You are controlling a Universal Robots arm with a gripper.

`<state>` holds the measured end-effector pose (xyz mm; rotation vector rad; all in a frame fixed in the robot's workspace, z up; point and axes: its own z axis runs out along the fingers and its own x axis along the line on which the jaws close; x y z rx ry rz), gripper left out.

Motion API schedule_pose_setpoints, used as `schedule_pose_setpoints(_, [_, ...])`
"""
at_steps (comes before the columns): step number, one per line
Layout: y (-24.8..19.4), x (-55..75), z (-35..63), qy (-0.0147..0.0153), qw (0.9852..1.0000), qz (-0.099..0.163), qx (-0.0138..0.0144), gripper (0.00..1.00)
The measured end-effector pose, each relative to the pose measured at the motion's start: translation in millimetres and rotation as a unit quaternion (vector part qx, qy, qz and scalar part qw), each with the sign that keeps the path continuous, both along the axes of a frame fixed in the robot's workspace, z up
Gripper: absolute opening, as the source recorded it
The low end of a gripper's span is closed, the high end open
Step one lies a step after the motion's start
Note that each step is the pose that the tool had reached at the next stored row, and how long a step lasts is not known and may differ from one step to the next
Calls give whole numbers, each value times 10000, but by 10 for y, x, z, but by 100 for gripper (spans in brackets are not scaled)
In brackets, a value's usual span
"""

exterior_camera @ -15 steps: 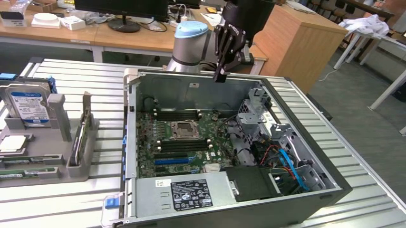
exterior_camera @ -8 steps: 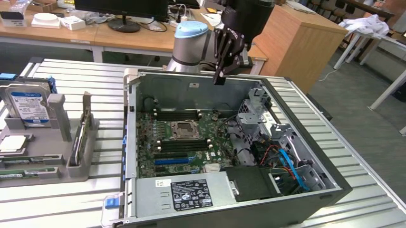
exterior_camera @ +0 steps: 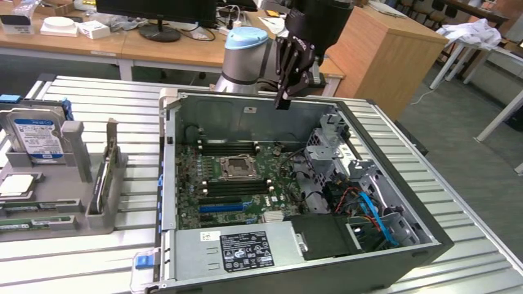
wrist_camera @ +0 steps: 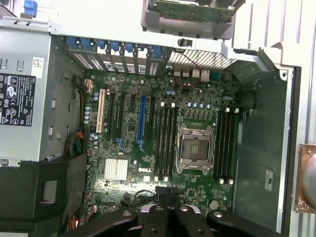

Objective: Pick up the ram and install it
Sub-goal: 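Press down the ram until it locks into place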

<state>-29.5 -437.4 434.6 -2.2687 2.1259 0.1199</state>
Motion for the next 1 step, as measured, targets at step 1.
schedule_pose_setpoints(1, [0,0,0,0,10000,0,0,10])
